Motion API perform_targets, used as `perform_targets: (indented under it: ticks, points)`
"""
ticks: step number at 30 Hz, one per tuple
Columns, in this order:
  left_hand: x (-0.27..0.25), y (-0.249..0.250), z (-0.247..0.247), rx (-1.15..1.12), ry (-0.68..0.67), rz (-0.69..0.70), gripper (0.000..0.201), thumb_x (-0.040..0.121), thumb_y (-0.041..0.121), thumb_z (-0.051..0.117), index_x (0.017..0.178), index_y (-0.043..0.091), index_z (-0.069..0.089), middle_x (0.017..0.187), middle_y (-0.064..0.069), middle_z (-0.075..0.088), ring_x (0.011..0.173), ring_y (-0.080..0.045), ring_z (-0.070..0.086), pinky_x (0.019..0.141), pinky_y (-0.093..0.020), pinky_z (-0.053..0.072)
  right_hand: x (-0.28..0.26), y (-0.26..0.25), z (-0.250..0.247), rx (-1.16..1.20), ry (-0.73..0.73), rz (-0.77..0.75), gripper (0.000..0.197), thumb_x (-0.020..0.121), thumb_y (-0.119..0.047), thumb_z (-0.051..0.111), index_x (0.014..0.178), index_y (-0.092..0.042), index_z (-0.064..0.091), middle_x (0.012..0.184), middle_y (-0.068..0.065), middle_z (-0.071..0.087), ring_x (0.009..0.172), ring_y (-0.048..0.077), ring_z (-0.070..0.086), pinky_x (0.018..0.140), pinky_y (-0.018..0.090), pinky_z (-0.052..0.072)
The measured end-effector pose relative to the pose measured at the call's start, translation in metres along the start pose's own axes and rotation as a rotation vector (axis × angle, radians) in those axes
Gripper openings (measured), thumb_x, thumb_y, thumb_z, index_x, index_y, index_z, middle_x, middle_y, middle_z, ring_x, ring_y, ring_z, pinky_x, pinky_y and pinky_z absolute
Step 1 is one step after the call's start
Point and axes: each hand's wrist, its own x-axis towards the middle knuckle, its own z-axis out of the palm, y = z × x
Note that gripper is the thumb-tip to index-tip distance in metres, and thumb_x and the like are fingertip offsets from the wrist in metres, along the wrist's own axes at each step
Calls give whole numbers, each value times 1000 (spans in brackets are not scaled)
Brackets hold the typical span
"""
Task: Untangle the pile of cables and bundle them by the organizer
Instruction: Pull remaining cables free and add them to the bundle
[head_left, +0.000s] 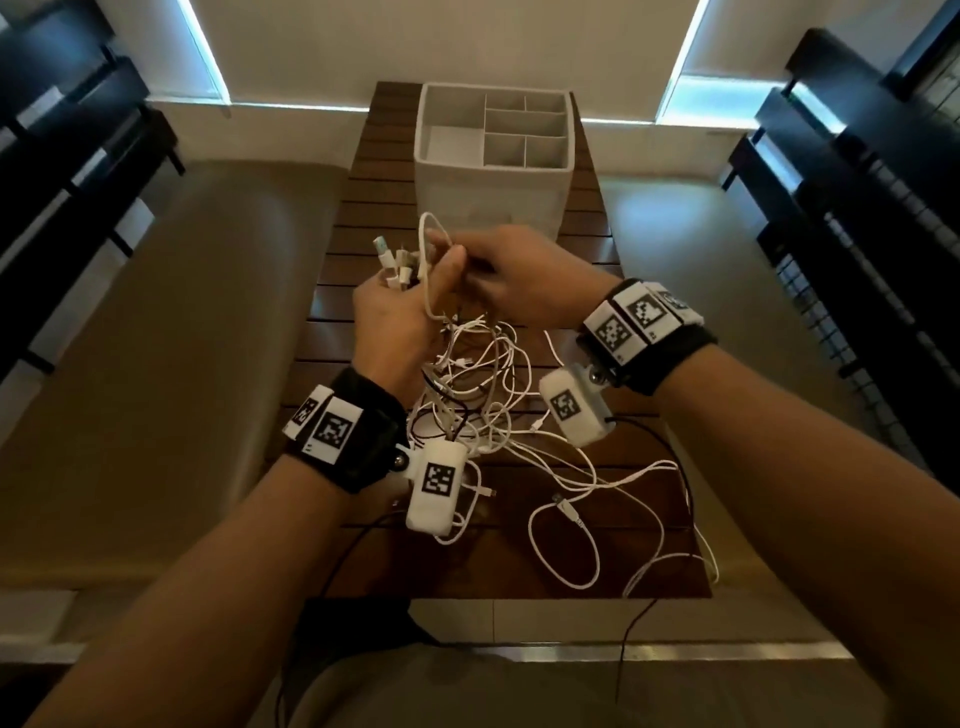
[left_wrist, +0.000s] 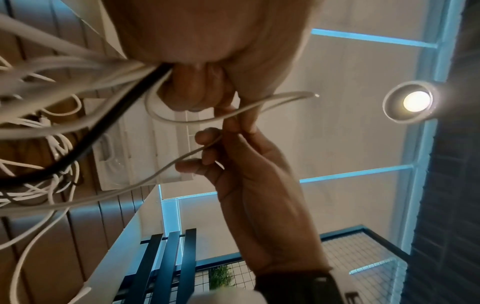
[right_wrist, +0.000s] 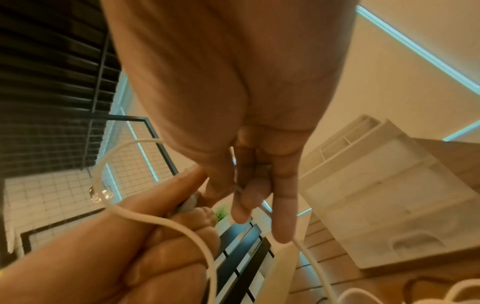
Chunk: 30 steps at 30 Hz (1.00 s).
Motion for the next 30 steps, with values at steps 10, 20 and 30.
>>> perform_targets:
  ticks: [10,20,30]
  points:
    - [8,17,-17,-22,-6,-9,7,96,12,75,95,14,68,53,9,48,36,-4,35,36,-20,28,-3,74,34,414,8,400,57,103,-44,59,151,-16,46,129,13,68,95,22,70,91,49,61]
    - [7,14,-23,-26,16,-62,4,94,14,77,94,15,73,55,9,40,43,-8,25,39,-23,20,3,123,77,243,181,814,25,94,-23,69,72,-12,74,71,6,72,54,13,59,52,25,44]
    - [-2,21,-21,-60,32,-40,9,96,12,74,88,14,72,50,10,40,40,-6,24,38,-21,19,1,81,30,197,389,419,19,98,-34,68,95,-21,82,74,-4,75,67,13,71,66,30,58]
